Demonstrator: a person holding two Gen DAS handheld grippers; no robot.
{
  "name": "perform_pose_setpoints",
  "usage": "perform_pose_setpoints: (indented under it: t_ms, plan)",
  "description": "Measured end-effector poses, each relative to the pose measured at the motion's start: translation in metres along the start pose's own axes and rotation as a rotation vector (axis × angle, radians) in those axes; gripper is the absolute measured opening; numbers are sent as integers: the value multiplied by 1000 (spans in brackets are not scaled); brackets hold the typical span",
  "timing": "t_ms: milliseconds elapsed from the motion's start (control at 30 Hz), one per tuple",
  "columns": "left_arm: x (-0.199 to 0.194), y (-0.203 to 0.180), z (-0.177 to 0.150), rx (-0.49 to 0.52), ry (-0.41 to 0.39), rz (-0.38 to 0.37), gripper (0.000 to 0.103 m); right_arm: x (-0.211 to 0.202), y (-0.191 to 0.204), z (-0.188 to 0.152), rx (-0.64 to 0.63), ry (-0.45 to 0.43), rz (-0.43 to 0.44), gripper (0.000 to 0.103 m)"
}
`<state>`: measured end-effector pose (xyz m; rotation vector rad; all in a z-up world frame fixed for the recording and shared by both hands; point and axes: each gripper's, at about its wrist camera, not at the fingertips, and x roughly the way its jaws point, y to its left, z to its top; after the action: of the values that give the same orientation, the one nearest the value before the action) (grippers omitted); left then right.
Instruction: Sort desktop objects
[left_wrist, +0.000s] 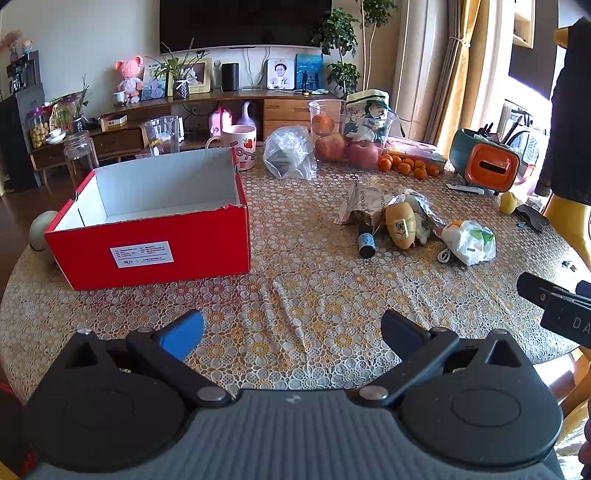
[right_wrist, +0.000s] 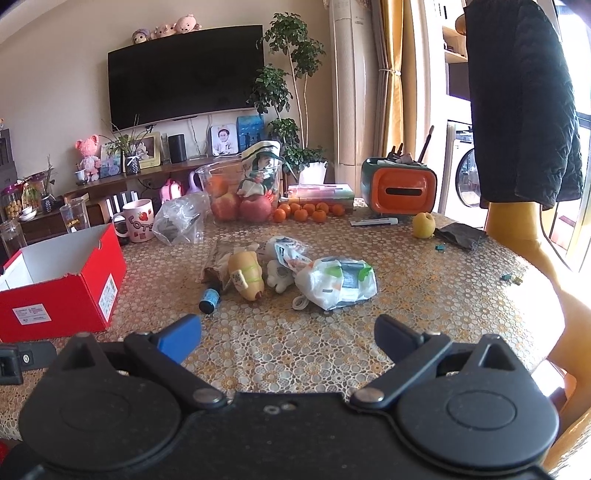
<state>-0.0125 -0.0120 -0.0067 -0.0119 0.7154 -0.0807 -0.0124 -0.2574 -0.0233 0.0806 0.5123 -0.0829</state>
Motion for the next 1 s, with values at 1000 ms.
perform_pose_setpoints:
  t_ms: [1000]
  plan:
    - [85, -55, 36, 196, -20, -65, 103, 91, -41, 18, -109, 30, -102, 100]
